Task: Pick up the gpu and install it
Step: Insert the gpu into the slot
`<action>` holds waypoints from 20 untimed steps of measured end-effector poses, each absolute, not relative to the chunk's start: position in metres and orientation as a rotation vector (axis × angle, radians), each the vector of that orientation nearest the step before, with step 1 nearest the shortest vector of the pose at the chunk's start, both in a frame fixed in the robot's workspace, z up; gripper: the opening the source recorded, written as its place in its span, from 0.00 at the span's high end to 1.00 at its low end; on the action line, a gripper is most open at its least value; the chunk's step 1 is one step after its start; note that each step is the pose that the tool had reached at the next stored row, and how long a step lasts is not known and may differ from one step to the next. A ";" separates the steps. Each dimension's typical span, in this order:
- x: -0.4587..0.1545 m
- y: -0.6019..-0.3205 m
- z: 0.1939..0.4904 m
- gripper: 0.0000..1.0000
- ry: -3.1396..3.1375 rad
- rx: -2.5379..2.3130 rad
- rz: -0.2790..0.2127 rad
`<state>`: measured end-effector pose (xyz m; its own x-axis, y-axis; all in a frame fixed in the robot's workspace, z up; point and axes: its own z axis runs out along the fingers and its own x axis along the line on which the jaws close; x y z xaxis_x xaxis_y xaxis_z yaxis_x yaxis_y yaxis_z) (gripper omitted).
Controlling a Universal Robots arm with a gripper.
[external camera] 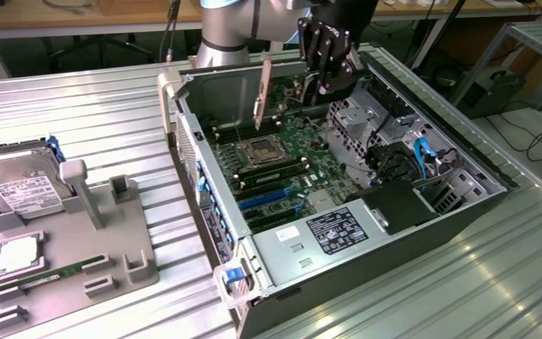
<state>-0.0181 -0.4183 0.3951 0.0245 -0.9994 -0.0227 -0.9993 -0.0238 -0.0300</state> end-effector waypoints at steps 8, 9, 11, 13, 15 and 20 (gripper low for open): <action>-0.027 -0.418 0.390 0.72 2.168 -2.221 -0.007; -0.028 -0.418 0.389 0.72 2.168 -2.221 -0.007; -0.030 -0.418 0.388 0.72 2.168 -2.221 -0.007; -0.031 -0.418 0.387 0.72 2.168 -2.221 -0.007; -0.032 -0.418 0.385 0.72 2.168 -2.221 -0.007; -0.034 -0.418 0.380 0.72 2.169 -2.220 -0.007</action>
